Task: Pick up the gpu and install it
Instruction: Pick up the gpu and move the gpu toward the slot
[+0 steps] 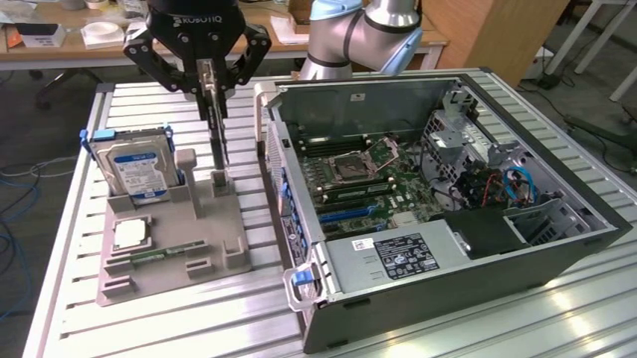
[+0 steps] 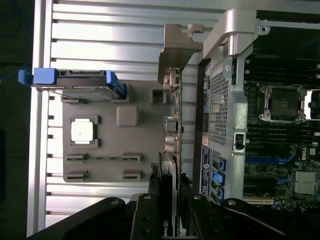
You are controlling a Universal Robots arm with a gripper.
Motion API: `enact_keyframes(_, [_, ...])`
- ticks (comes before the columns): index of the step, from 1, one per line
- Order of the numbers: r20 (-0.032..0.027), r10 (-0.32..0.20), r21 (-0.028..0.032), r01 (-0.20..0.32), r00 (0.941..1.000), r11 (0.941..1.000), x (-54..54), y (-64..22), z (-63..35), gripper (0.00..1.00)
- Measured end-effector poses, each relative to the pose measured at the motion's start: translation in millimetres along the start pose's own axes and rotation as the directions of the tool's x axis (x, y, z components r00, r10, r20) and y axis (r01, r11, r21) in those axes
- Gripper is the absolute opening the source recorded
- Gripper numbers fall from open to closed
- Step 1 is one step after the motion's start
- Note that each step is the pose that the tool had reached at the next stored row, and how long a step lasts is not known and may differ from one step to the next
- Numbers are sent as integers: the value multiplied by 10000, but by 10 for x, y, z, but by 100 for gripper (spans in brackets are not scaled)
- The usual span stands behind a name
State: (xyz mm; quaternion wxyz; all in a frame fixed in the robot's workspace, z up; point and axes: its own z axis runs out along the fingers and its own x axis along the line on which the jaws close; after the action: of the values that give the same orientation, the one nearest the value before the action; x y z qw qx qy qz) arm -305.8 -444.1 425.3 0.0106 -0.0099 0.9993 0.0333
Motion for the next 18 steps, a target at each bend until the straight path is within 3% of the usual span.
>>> enact_keyframes(18, [0,0,0,0,10000,10000,-88,-2,2,26])
